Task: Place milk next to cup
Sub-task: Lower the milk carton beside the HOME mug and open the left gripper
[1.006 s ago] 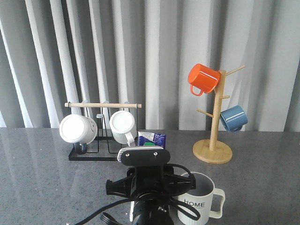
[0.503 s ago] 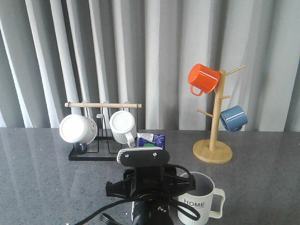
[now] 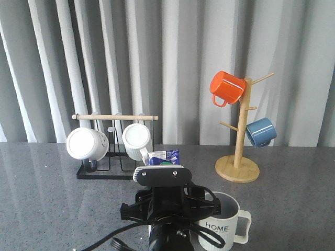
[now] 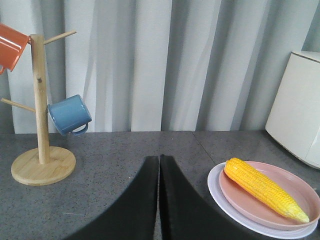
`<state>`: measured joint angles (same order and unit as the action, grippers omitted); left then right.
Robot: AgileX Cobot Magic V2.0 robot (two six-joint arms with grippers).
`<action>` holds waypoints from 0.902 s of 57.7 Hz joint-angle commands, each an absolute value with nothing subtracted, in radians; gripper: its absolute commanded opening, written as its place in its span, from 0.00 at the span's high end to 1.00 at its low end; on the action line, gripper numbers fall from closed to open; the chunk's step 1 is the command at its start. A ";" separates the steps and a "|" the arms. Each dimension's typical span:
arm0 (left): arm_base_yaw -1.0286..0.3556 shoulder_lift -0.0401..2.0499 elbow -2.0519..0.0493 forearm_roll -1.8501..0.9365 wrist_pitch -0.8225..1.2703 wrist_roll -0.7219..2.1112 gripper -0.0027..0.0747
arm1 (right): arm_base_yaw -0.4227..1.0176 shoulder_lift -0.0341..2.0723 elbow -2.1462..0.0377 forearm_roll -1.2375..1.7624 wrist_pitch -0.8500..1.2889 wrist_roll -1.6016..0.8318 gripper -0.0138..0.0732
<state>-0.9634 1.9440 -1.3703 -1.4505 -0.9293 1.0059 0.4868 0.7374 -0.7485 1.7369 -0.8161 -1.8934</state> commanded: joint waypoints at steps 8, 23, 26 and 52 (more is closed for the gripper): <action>-0.969 1.869 -1.396 -1.396 -0.977 1.009 0.25 | 0.484 0.733 -0.781 1.679 -0.798 -1.895 0.85; -0.969 1.855 -1.396 -1.364 -0.977 1.009 0.25 | 0.484 0.733 -0.781 1.679 -0.798 -1.895 0.85; -0.969 1.846 -1.396 -1.352 -0.979 1.009 0.25 | 0.484 0.733 -0.781 1.679 -0.798 -1.895 0.85; -0.977 1.662 -1.396 -1.338 -0.957 1.098 0.28 | 0.484 0.733 -0.781 1.679 -0.797 -1.895 0.85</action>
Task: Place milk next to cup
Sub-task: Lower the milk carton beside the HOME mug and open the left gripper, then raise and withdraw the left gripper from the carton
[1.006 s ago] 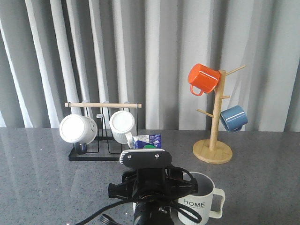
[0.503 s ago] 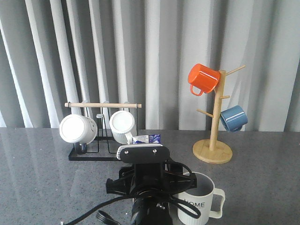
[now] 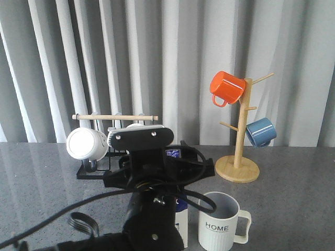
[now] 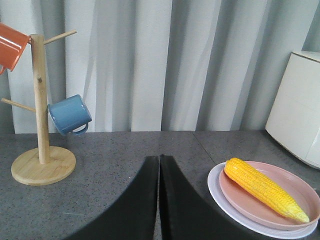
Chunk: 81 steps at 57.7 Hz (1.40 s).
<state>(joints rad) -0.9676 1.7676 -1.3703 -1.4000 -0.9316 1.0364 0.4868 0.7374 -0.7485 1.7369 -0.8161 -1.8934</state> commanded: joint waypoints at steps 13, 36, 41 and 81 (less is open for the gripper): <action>-0.978 1.534 -1.396 -1.383 -0.954 1.383 0.70 | 0.484 0.733 -0.781 1.679 -0.798 -1.895 0.85; -0.978 1.367 -1.396 -1.516 -1.198 1.446 0.97 | 0.484 0.733 -0.781 1.679 -0.798 -1.895 0.85; -0.977 1.354 -1.396 -1.516 -1.259 1.453 0.97 | 0.484 0.733 -0.781 1.679 -0.798 -1.895 0.85; -0.992 1.340 -1.383 -0.949 -0.264 0.705 0.97 | 0.484 0.733 -0.781 1.679 -0.796 -1.895 0.85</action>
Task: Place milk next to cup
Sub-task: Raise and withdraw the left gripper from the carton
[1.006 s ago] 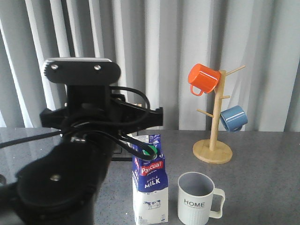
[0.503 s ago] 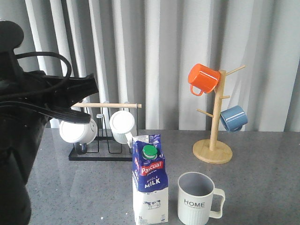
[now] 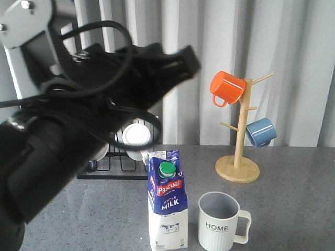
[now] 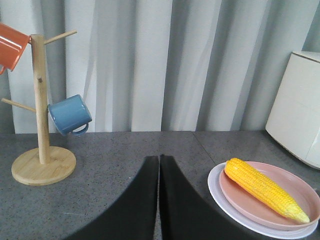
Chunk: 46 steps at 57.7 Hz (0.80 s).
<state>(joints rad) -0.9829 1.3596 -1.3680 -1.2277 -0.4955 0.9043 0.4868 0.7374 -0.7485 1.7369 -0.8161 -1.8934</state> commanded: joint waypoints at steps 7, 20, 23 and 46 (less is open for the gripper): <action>-0.986 1.325 -1.363 -0.450 0.000 0.282 0.97 | 0.484 0.733 -0.781 1.679 -0.798 -1.895 0.85; -0.900 1.218 -1.211 0.191 0.055 -0.373 0.97 | 0.484 0.733 -0.781 1.679 -0.798 -1.895 0.85; -0.871 1.186 -1.168 0.224 0.041 -0.390 0.97 | 0.484 0.733 -0.781 1.679 -0.798 -1.895 0.85; -0.633 0.808 -0.680 -0.068 -0.310 -0.057 0.97 | 0.484 0.733 -0.781 1.679 -0.798 -1.895 0.85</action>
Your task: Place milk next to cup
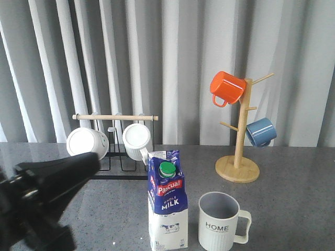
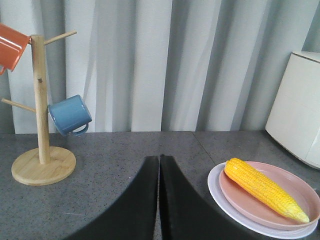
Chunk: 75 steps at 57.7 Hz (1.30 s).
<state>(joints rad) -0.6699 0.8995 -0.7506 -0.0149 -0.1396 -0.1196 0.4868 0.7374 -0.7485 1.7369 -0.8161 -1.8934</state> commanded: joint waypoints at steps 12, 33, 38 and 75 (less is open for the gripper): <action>-0.517 0.597 -0.370 -0.069 -0.459 -0.084 0.97 | 0.484 0.733 -0.781 1.679 -0.798 -1.895 0.85; -0.361 0.285 0.000 -0.092 -0.524 -0.102 0.97 | 0.484 0.733 -0.781 1.679 -0.798 -1.894 0.85; -0.317 0.208 0.009 -0.090 -0.444 -0.100 0.97 | 0.484 0.733 -0.781 1.679 -0.798 -1.894 0.85; -0.103 -0.026 0.010 0.033 -0.053 -0.125 0.97 | 0.484 0.733 -0.781 1.679 -0.799 -1.894 0.85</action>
